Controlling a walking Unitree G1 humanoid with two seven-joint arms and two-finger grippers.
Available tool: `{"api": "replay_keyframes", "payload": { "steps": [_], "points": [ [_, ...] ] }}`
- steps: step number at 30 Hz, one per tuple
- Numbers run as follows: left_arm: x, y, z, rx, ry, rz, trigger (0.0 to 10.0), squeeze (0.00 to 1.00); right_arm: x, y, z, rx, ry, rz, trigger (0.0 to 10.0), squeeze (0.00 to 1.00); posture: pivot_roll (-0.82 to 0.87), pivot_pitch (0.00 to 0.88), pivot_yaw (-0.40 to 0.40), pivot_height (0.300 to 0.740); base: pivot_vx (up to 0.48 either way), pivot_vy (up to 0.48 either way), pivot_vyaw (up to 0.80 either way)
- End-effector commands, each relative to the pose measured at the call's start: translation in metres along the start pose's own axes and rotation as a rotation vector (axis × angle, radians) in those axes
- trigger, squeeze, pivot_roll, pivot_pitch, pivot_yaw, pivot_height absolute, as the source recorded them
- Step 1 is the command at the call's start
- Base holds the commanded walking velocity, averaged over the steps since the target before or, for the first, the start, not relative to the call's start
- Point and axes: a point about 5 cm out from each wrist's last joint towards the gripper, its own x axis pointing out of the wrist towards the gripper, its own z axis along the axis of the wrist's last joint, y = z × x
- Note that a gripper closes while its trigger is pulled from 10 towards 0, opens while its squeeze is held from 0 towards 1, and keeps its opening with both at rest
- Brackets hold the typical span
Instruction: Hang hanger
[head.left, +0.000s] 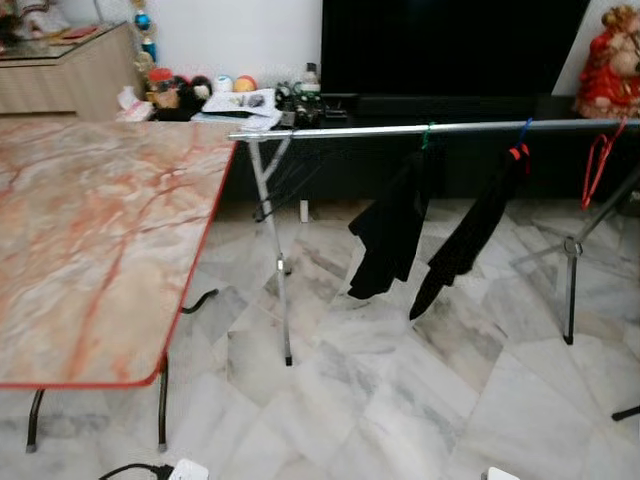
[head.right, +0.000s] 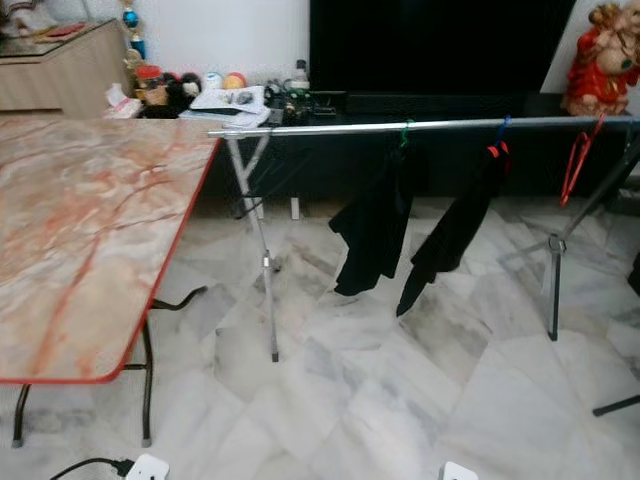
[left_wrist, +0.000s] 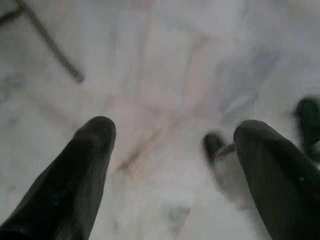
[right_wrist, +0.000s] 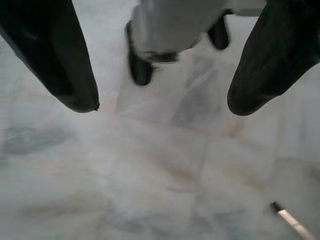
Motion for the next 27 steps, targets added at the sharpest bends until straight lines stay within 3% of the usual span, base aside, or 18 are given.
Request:
{"api": "replay_keyframes", "payload": {
  "steps": [1,27],
  "points": [
    [-0.0034,0.0119,-0.0074,0.003,0.025,0.026,10.0,0.00,0.0016,0.0084,0.0032,0.009,-0.011,0.020,10.0,0.00,0.15,0.028,0.005,0.740,0.270,0.000,0.00],
    [-0.0033,0.0118,-0.0078,-0.008,0.032,0.019,10.0,0.00,0.0018,0.0094,0.0038,0.017,-0.020,0.020,10.0,0.00,0.14,0.011,0.009,0.740,0.279,0.000,0.00]
  ]
}}
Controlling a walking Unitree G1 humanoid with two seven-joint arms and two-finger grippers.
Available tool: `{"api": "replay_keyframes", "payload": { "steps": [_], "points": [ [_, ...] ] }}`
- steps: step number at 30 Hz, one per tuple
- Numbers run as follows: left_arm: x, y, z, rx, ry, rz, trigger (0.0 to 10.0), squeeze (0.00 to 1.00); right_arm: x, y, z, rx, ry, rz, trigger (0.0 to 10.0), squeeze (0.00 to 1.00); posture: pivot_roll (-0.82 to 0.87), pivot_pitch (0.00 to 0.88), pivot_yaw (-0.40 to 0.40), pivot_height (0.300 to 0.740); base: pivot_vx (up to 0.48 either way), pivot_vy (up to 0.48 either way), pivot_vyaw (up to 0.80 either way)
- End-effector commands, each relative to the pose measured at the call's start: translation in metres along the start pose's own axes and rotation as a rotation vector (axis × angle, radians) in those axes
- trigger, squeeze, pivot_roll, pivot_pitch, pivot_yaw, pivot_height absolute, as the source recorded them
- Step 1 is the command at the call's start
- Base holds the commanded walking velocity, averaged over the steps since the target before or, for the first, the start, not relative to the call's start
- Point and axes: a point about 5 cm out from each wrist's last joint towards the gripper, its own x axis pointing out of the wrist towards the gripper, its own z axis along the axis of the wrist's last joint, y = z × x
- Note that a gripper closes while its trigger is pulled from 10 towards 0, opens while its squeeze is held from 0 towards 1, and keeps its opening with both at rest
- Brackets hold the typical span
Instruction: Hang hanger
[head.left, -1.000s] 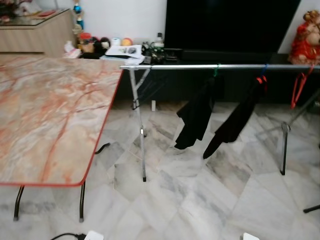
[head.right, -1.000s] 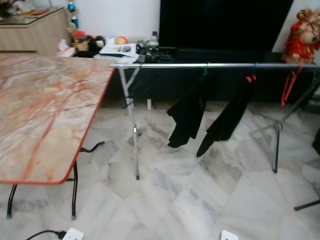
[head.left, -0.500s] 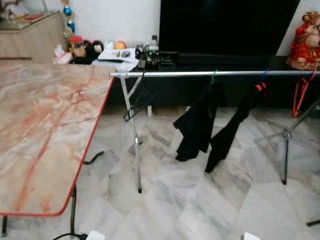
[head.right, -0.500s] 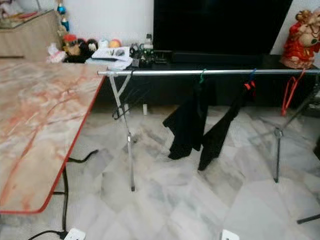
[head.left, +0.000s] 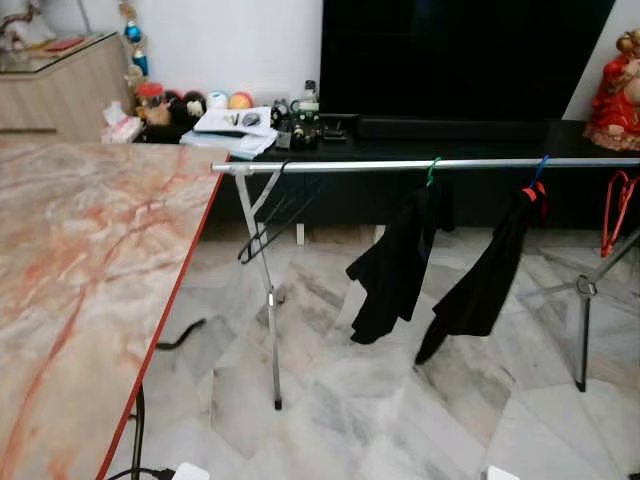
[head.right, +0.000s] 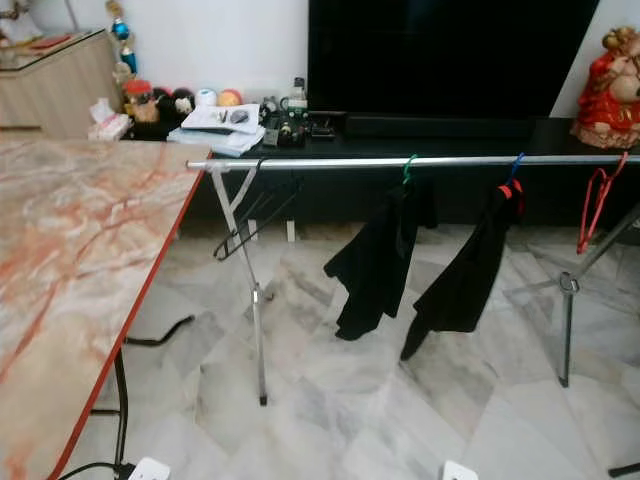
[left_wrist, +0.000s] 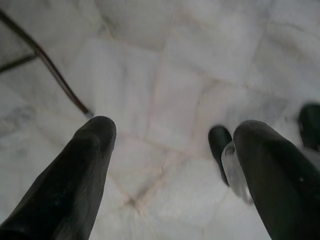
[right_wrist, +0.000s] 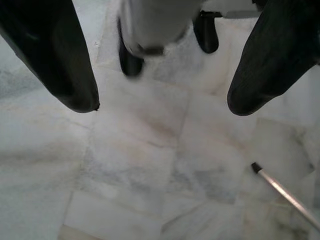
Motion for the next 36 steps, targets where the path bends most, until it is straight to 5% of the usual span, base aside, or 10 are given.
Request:
{"api": "replay_keyframes", "payload": {
  "steps": [1,36],
  "points": [
    [0.0006,-0.0056,-0.0010,-0.010,0.009,-0.015,10.0,0.00,-0.0010,-0.0075,0.0021,0.007,-0.008,-0.026,10.0,0.00,0.14,0.011,0.010,0.740,0.281,0.000,0.00],
    [0.0005,-0.0059,-0.0017,-0.018,0.014,-0.023,10.0,0.00,-0.0011,-0.0079,0.0023,0.006,-0.014,-0.038,10.0,0.00,0.13,0.009,0.007,0.740,0.278,0.000,0.00]
  ]
}}
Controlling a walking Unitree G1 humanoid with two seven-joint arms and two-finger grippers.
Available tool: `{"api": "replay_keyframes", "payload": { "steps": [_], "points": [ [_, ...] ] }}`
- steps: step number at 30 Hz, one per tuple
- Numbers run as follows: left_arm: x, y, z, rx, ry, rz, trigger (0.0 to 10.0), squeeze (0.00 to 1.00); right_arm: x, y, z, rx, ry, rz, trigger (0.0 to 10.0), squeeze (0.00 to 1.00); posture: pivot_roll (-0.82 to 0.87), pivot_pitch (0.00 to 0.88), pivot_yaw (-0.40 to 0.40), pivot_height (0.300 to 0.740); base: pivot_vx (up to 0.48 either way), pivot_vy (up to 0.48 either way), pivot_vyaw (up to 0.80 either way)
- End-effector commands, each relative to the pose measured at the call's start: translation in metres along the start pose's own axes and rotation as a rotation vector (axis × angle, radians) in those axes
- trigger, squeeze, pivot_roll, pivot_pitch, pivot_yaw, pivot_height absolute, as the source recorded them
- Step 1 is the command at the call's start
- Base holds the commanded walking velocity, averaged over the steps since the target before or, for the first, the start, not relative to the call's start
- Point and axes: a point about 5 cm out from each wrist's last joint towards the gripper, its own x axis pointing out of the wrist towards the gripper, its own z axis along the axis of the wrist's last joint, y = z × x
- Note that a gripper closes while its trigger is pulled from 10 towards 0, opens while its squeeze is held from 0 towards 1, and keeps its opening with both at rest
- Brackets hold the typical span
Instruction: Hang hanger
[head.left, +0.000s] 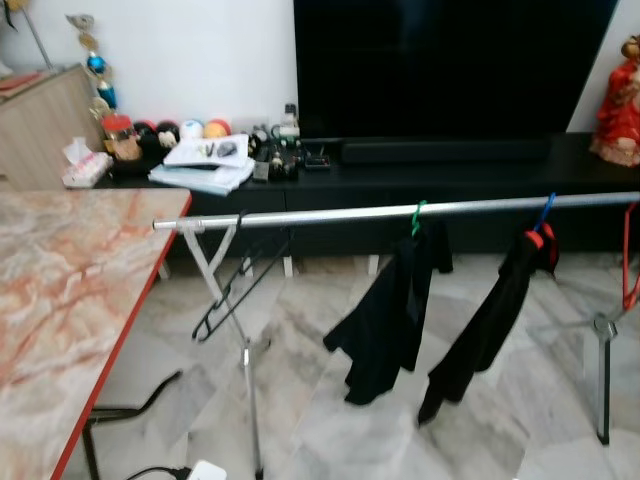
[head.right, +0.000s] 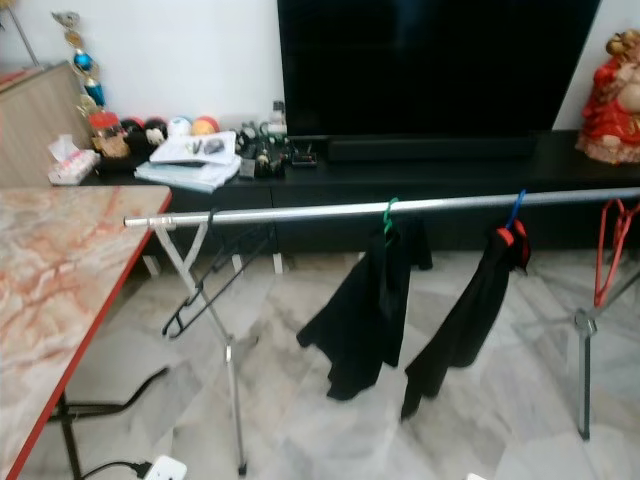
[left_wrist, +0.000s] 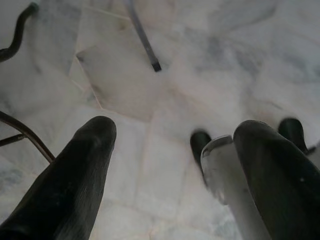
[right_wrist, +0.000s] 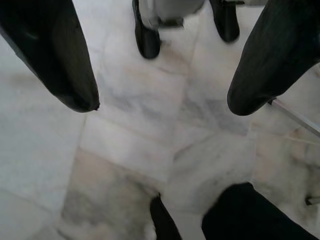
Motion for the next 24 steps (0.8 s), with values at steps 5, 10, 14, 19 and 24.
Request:
{"api": "replay_keyframes", "payload": {
  "steps": [5,10,14,19,24],
  "points": [
    [-0.0023,0.0053,-0.0068,-0.003,0.022,0.013,10.0,0.00,0.0007,0.0086,-0.0041,0.001,0.016,0.023,10.0,0.00,0.13,0.008,0.009,0.740,0.281,0.000,0.00],
    [-0.0021,0.0046,-0.0065,0.001,0.023,0.009,10.0,0.00,0.0007,0.0082,-0.0037,-0.003,0.015,0.023,10.0,0.00,0.12,0.001,0.011,0.740,0.281,0.000,0.00],
    [-0.0020,0.0040,-0.0064,0.003,0.022,0.006,10.0,0.00,0.0007,0.0077,-0.0033,-0.024,0.019,0.026,10.0,0.00,0.12,0.000,0.008,0.740,0.282,0.000,0.00],
    [-0.0019,0.0033,-0.0063,0.004,0.022,0.004,10.0,0.00,0.0007,0.0072,-0.0033,-0.038,0.023,0.028,10.0,0.00,0.13,0.000,0.006,0.740,0.282,0.000,0.00],
    [-0.0019,0.0030,-0.0065,0.004,0.023,0.003,10.0,0.00,0.0006,0.0071,-0.0033,-0.040,0.023,0.031,10.0,0.00,0.13,0.000,0.005,0.740,0.285,0.000,0.00]
  ]
}}
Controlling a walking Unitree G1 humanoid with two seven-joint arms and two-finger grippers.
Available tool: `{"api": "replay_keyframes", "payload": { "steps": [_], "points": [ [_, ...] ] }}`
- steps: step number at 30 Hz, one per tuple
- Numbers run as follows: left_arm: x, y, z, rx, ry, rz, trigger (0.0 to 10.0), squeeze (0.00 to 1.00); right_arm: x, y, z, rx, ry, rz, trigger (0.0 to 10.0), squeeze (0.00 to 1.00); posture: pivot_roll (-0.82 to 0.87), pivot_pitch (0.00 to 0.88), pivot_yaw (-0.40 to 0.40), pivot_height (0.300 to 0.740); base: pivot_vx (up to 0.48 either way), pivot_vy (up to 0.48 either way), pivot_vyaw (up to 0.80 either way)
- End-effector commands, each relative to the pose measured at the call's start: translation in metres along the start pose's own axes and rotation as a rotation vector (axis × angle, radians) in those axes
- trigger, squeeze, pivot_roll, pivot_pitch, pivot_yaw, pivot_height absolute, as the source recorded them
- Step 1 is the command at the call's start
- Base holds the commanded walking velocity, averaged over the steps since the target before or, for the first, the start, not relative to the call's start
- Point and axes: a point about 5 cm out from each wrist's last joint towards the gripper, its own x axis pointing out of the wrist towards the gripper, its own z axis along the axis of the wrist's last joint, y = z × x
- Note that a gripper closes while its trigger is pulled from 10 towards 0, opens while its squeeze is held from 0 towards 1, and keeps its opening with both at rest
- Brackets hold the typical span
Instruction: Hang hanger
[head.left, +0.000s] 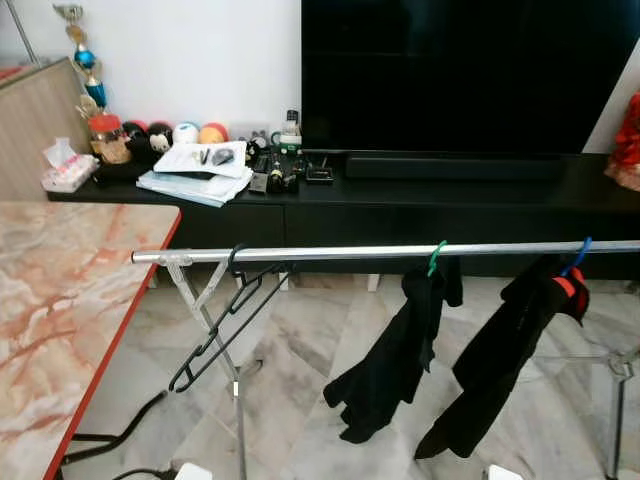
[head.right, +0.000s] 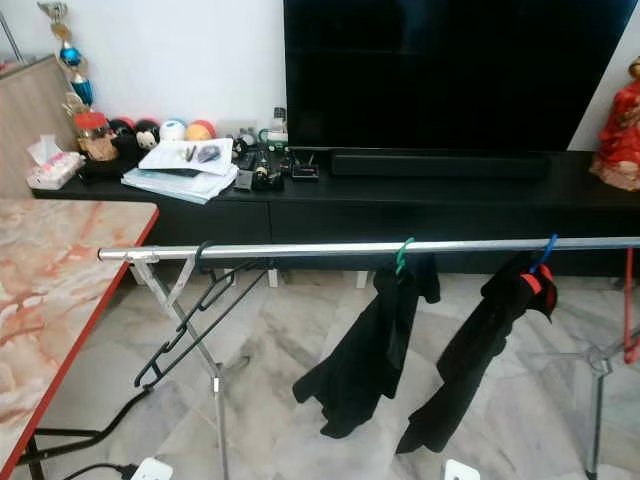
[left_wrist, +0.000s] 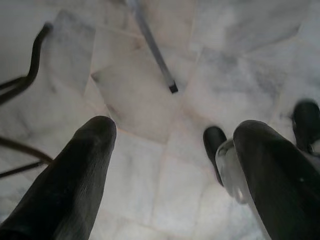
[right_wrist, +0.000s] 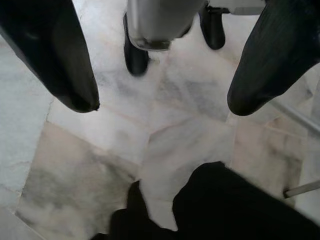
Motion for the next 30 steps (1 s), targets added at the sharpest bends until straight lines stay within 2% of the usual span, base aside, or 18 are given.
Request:
{"api": "replay_keyframes", "payload": {
  "steps": [1,9,18,24,30],
  "points": [
    [0.000,-0.002,0.000,0.000,0.003,-0.010,10.0,0.00,-0.001,-0.005,0.000,-0.004,0.005,-0.013,10.0,0.00,0.13,0.000,0.005,0.740,0.281,0.000,0.00],
    [0.000,-0.002,0.000,0.000,0.002,-0.005,10.0,0.00,-0.001,-0.004,0.001,0.001,0.000,-0.017,10.0,0.00,0.12,0.000,0.005,0.740,0.283,0.000,0.00],
    [0.001,-0.001,0.001,0.004,0.007,-0.006,10.0,0.00,-0.001,-0.003,0.009,0.057,-0.099,-0.027,10.0,0.00,0.10,0.000,0.007,0.740,0.000,0.000,0.00],
    [0.001,0.001,0.004,0.007,0.004,-0.004,10.0,0.00,-0.001,0.002,0.017,0.120,-0.179,0.010,10.0,0.00,0.09,0.000,0.009,0.740,0.000,0.000,0.00],
    [0.002,0.001,0.007,0.007,0.002,-0.001,10.0,0.00,-0.001,0.003,0.024,0.107,-0.221,0.012,10.0,0.00,0.06,0.000,0.008,0.740,0.000,0.000,0.00]
  ]
}}
